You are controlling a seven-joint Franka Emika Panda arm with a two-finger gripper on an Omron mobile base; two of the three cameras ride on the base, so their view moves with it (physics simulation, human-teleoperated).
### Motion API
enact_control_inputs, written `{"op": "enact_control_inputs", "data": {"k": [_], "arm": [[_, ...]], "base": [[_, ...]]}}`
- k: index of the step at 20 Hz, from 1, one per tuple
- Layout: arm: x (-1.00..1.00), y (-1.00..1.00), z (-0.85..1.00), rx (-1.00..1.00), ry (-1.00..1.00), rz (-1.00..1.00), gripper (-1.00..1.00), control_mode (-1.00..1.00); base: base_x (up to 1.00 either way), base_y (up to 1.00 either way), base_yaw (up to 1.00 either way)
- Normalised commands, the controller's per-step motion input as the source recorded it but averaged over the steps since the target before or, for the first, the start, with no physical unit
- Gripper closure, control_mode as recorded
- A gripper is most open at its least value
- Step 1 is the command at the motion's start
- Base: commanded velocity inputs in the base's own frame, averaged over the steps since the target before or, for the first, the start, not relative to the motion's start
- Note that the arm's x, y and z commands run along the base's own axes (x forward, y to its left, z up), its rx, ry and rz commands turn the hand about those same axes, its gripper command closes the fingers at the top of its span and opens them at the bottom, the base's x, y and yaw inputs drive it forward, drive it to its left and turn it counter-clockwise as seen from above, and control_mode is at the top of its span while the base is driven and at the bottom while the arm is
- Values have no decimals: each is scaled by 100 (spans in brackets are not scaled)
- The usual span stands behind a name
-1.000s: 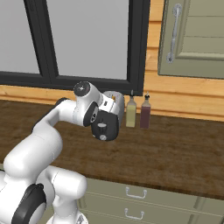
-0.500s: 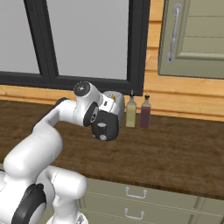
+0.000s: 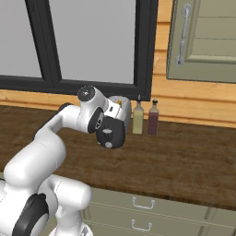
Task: Start the toaster. Once the lever pops up, take the bread to the plate on the dining counter.
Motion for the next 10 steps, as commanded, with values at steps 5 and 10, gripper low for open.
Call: {"op": "enact_control_inputs", "data": {"k": [5,10], "arm": [[0,0,0,0,0,0,-100,-100],[0,0,0,0,0,0,-100,-100]], "base": [[0,0,0],[0,0,0]]}}
